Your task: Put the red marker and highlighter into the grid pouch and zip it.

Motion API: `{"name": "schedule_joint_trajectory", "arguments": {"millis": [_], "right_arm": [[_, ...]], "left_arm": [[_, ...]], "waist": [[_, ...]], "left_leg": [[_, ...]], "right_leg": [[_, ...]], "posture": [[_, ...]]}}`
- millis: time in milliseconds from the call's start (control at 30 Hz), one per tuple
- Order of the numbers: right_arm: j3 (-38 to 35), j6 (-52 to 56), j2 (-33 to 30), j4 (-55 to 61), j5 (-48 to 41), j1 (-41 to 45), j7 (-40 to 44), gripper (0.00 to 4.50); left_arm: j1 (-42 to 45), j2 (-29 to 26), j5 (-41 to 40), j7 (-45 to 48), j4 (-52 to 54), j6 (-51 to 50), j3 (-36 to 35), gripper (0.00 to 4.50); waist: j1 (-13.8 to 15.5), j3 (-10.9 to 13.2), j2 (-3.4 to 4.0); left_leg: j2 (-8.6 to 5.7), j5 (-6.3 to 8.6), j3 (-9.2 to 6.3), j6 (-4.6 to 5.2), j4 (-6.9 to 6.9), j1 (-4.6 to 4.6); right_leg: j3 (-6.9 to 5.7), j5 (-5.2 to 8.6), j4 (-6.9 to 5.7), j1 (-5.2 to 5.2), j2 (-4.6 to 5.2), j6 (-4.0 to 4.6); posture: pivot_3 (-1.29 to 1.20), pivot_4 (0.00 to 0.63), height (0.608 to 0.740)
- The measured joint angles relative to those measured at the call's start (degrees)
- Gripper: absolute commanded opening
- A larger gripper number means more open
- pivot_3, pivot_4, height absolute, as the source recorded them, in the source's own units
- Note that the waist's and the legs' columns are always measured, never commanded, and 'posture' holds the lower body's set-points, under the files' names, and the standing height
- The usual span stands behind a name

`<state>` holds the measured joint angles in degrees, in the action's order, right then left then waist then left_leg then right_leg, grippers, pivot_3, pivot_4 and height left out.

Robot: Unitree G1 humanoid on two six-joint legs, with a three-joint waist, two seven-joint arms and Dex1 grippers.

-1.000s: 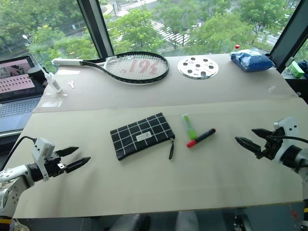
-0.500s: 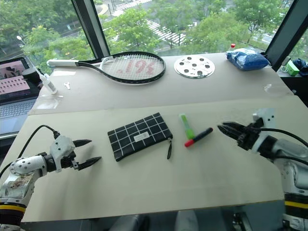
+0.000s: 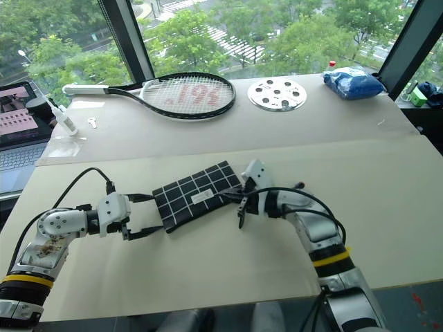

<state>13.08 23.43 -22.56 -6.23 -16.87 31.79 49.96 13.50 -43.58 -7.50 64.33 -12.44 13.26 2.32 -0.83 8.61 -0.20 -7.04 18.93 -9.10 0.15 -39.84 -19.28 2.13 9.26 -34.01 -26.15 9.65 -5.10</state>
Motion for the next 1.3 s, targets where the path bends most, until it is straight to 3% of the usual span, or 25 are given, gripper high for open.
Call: {"name": "schedule_joint_trajectory", "arguments": {"millis": [233,600,733,1033,1267,1300], "right_arm": [[5.50,-7.26,1.35,-9.55,10.80,2.90,-2.33,0.07],[5.05,-9.29,2.89,-11.72,13.45,3.14,-3.91,0.07],[4.82,-9.29,3.08,-11.92,13.53,3.10,-3.97,0.00],[4.09,-9.27,3.08,-11.01,13.52,2.23,-3.86,0.00],[2.55,-8.03,2.94,-9.98,12.44,1.28,-1.99,0.00],[1.40,-6.60,3.63,-10.16,11.29,1.31,-2.26,0.29]], "left_arm": [[3.52,1.80,0.58,2.53,-2.30,3.21,2.50,4.50],[6.01,4.27,2.00,2.75,-6.12,11.30,5.78,4.50],[8.36,5.21,2.99,2.36,-9.51,14.52,6.47,3.53],[10.28,5.61,3.31,0.85,-13.67,16.90,6.40,0.19],[10.30,6.19,2.52,0.45,-13.49,15.88,5.85,0.04],[10.28,6.31,1.84,0.23,-12.92,14.11,5.58,0.01]], "waist": [[-0.28,-0.11,-0.09],[-0.24,-0.49,-0.38],[-0.09,-0.50,-0.40],[-0.21,-0.51,-0.41],[-0.22,-0.50,-0.41],[-0.26,-0.50,-0.41]], "left_leg": [[0.04,0.02,0.05,-0.01,0.00,0.05],[0.09,0.00,0.14,-0.06,-0.04,0.24],[0.10,-0.04,0.17,-0.12,-0.06,0.28],[0.13,-0.04,0.17,-0.12,-0.06,0.26],[0.13,-0.04,0.17,-0.12,-0.06,0.22],[0.14,-0.04,0.16,-0.12,-0.07,0.19]], "right_leg": [[-0.06,-0.03,-0.02,-0.03,-0.02,0.04],[-0.05,-0.10,0.00,0.05,-0.07,0.16],[-0.05,-0.13,-0.01,0.06,-0.08,0.20],[-0.05,-0.16,-0.03,0.04,-0.11,0.22],[-0.06,-0.16,-0.03,0.03,-0.11,0.22],[-0.05,-0.16,-0.03,0.00,-0.12,0.22]], "posture": [[0.00,0.150,0.740],[0.00,0.150,0.740],[0.00,0.150,0.740],[0.00,0.150,0.740],[0.00,0.150,0.740],[0.00,0.150,0.740]]}}
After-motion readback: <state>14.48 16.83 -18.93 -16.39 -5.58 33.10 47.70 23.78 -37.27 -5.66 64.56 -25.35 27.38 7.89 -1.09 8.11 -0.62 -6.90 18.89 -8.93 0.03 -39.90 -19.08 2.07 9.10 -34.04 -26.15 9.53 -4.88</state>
